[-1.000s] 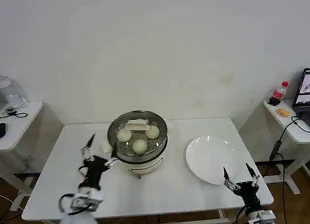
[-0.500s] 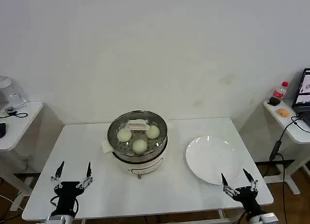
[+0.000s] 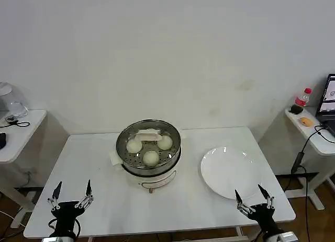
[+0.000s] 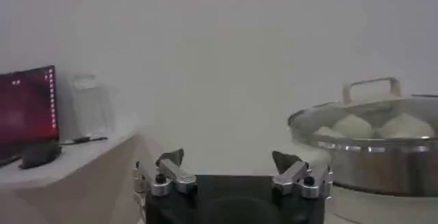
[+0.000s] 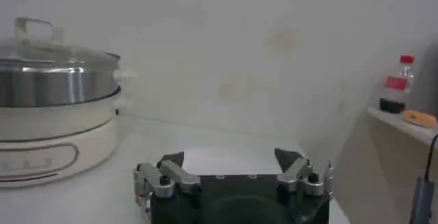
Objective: Take steamed baozi put them in steamer then cover it.
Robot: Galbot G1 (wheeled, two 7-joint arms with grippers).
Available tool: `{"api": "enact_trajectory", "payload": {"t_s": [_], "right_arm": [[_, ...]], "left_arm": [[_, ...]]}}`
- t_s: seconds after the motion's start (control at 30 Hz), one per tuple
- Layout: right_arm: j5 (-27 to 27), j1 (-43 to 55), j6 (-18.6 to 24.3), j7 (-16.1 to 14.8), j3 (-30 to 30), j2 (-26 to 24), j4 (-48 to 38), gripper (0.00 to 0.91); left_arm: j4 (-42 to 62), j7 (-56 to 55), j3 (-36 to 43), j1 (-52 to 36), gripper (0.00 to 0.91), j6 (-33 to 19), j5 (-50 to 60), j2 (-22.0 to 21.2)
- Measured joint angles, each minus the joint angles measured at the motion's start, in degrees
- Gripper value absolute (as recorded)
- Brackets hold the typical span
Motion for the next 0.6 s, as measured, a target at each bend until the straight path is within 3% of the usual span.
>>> {"api": "enact_trajectory", "payload": {"t_s": [0.6], "right_arm": [[3.6, -0.5, -0.8, 0.8, -1.7, -1.4, 1.4, 0.907]], "left_arm": [[0.1, 1.0, -0.1, 2.5, 0.907, 1.6, -0.1, -0.5]]}}
